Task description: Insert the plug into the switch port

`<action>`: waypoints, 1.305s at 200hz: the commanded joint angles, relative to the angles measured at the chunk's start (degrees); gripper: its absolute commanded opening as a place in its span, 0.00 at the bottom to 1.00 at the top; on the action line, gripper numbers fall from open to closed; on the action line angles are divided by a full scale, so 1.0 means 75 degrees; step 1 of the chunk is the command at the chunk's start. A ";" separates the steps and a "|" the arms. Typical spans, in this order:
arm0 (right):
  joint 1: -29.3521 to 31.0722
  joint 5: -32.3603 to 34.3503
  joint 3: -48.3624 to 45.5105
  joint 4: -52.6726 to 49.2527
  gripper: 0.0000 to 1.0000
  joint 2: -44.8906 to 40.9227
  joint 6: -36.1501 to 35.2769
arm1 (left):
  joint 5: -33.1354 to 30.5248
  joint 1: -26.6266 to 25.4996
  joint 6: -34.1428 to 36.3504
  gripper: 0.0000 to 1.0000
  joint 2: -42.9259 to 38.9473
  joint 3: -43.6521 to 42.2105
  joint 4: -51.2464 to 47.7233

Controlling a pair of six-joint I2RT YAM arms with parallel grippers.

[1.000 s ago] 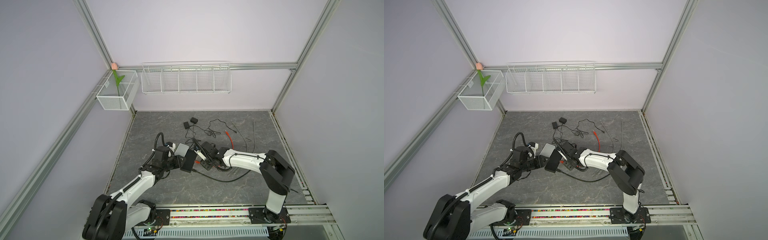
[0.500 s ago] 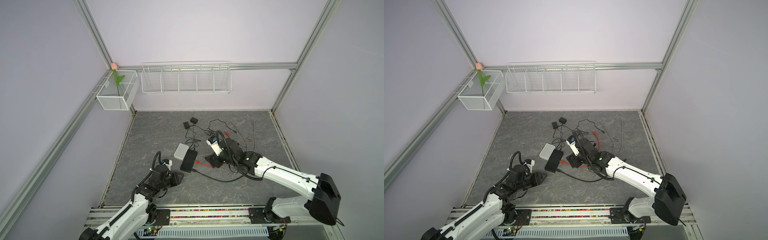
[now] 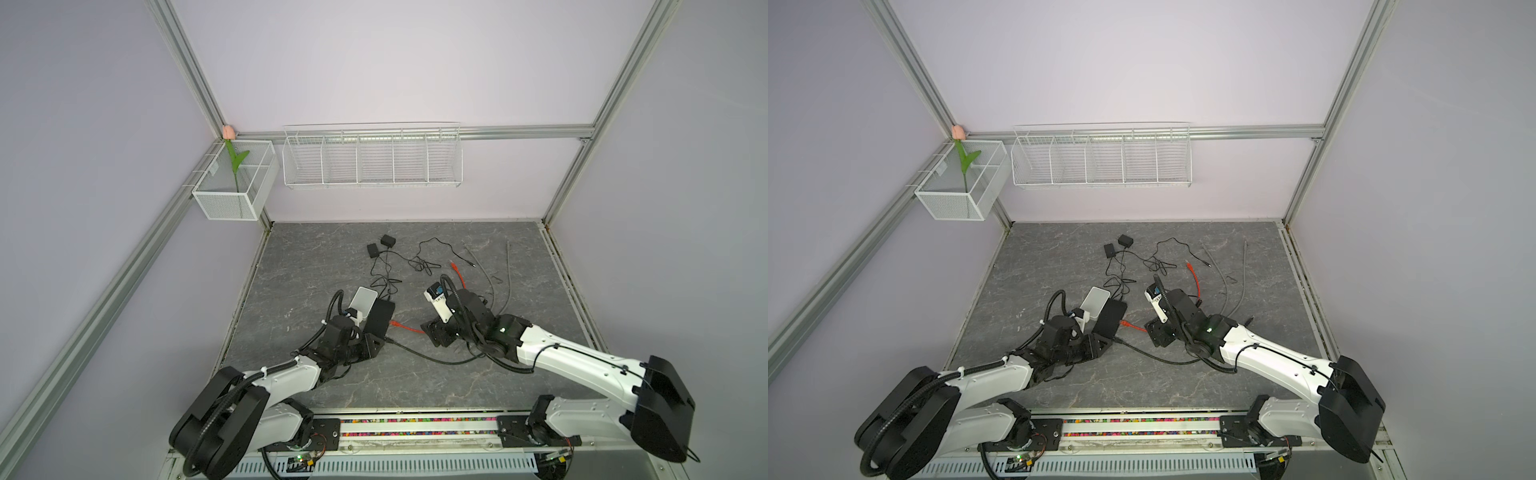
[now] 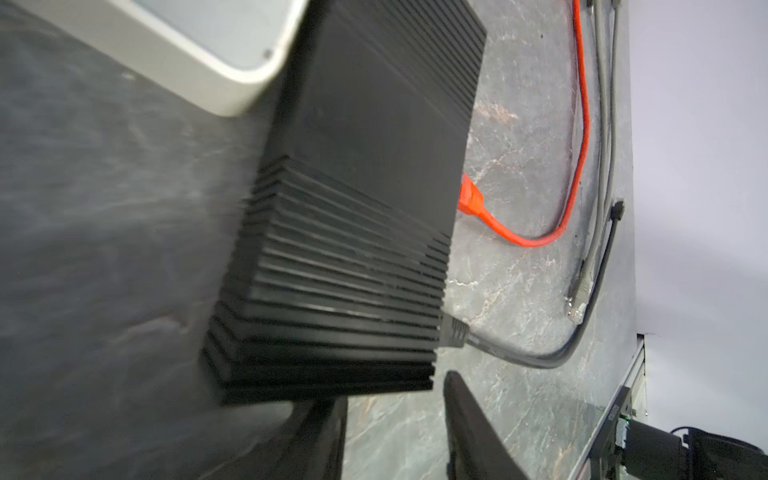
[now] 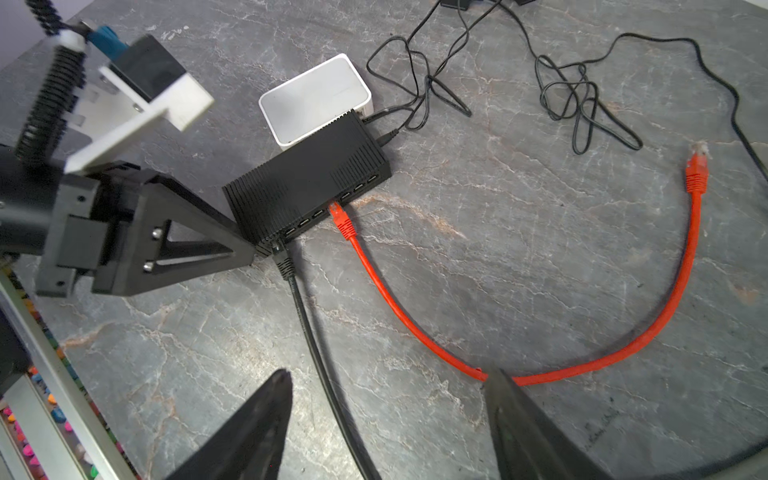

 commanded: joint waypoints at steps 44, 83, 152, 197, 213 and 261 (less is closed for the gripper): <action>-0.0200 0.0668 -0.0474 -0.0139 0.76 -0.0623 0.0229 | -0.0102 -0.0120 0.0126 0.38 0.1785 0.1300 0.0913; -0.0526 0.1533 -0.0402 -0.1038 0.79 -0.0829 0.0831 | 0.0057 0.0127 0.0230 0.38 0.2559 0.2291 0.0914; -0.2801 0.1160 -0.1092 -0.2297 0.94 -0.1814 0.3364 | -0.0971 -0.0666 0.1253 0.38 0.1221 0.2847 -0.1392; -0.4606 -0.0292 -0.1203 -0.2760 0.84 -0.0937 0.4381 | -0.1270 -0.0671 0.1455 0.39 0.0380 0.2696 -0.1863; -0.4766 -0.0335 -0.1169 -0.2658 0.83 -0.0451 0.4508 | -0.1250 -0.0671 0.1517 0.39 0.0330 0.2737 -0.1921; -0.5372 -0.0093 -0.1206 -0.2359 0.70 0.0288 0.5076 | -0.1245 -0.0670 0.1586 0.39 0.0008 0.2539 -0.1939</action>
